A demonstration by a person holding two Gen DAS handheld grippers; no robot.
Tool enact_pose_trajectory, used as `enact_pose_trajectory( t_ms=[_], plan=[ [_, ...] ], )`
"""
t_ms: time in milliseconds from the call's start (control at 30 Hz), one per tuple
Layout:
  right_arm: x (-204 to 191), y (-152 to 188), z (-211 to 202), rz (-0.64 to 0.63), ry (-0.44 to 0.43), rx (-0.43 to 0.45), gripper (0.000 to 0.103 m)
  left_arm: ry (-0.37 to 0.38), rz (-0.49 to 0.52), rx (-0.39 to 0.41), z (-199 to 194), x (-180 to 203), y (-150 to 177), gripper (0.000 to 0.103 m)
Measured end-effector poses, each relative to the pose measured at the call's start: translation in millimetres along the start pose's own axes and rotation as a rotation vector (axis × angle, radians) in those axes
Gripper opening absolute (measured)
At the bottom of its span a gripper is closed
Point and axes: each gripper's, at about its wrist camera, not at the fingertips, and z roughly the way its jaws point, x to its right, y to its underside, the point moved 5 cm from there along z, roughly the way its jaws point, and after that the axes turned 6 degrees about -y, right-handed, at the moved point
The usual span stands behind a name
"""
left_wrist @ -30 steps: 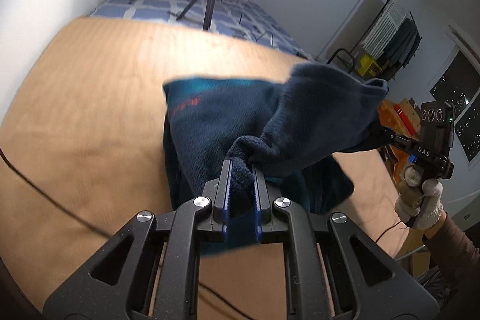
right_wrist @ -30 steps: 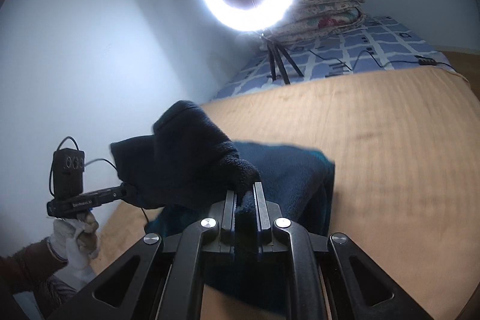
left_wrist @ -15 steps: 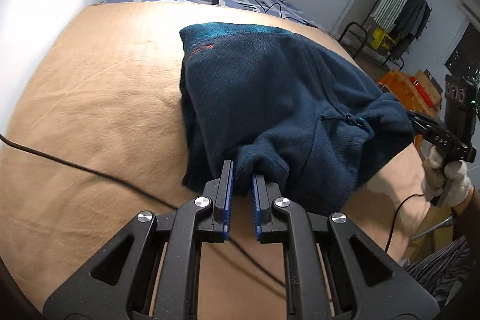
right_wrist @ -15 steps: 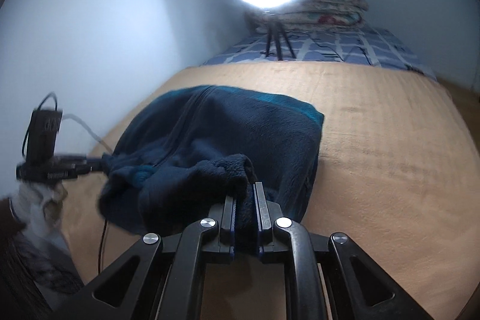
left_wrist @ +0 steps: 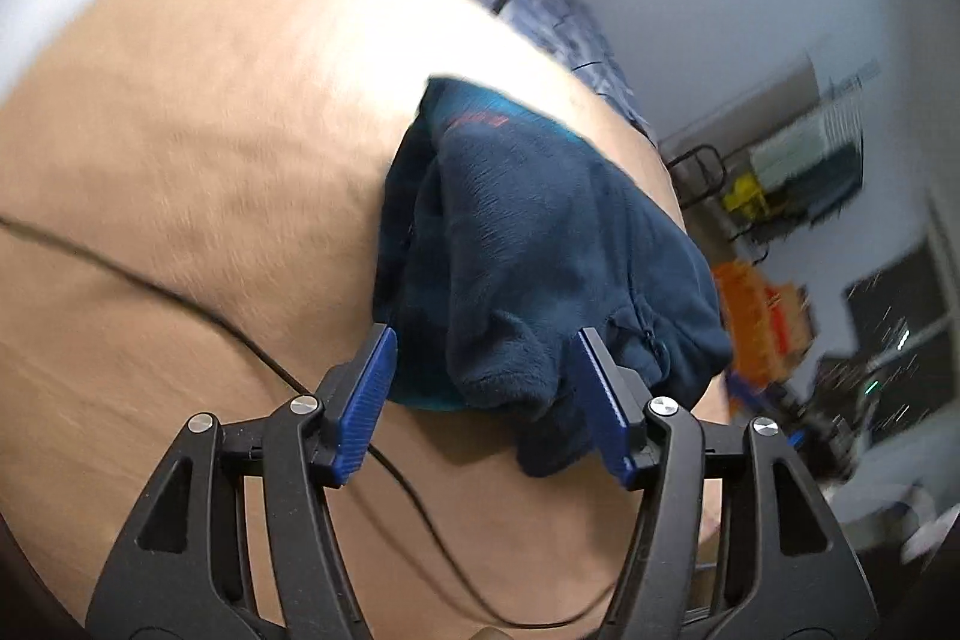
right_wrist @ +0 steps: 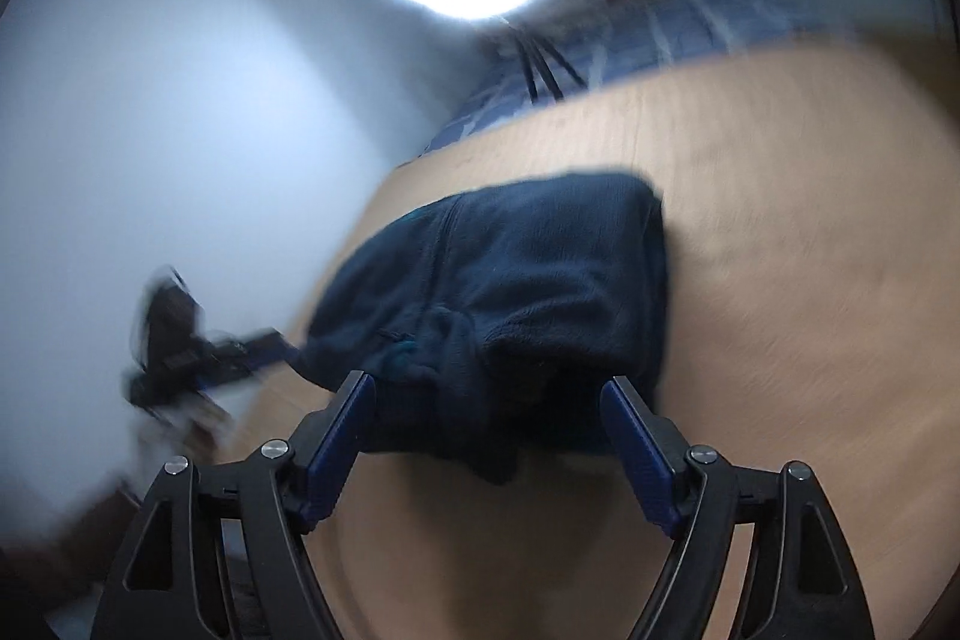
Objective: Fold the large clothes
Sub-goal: 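Release the bundle and regrasp its folded edge with both tools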
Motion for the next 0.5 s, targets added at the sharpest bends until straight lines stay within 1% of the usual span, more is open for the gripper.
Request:
enact_pose_trajectory(
  t_ms=[33,67,100,133,167,200,233,267,300,367,433,500],
  plan=[
    [6,2,6,0.065,-0.028,-0.002,0.080,0.018,-0.039,-0.013,6,-4,0,0.062],
    [9,4,12,0.094,-0.044,0.002,0.079,0.037,-0.069,-0.021,12,-6,1,0.062],
    [12,5,17,0.106,-0.046,0.009,0.076,0.048,-0.082,-0.023,17,-6,1,0.058],
    [14,6,23,0.114,-0.045,0.018,0.063,0.046,-0.080,-0.025,22,-5,2,0.032],
    [15,6,29,0.121,-0.048,0.015,0.035,0.031,-0.072,-0.030,25,-3,1,0.011],
    [17,8,39,0.144,-0.055,-0.005,0.021,0.007,-0.058,-0.026,27,-1,2,0.011],
    [17,9,44,0.158,-0.052,-0.021,0.013,-0.014,-0.037,-0.007,24,3,3,0.010],
    [17,11,47,0.171,-0.041,-0.034,0.011,-0.024,-0.010,0.007,20,7,4,0.010],
    [12,13,46,0.159,-0.037,-0.037,0.010,-0.037,0.029,0.023,13,13,6,0.009],
    [1,15,36,0.112,-0.030,-0.040,0.009,-0.050,0.074,0.033,2,19,11,0.009],
    [-12,20,20,0.073,-0.032,-0.040,0.009,-0.072,0.102,0.038,-6,20,16,0.009],
    [-9,27,13,0.084,-0.029,-0.033,0.008,-0.093,0.112,0.021,0,15,22,0.009]
  ],
)
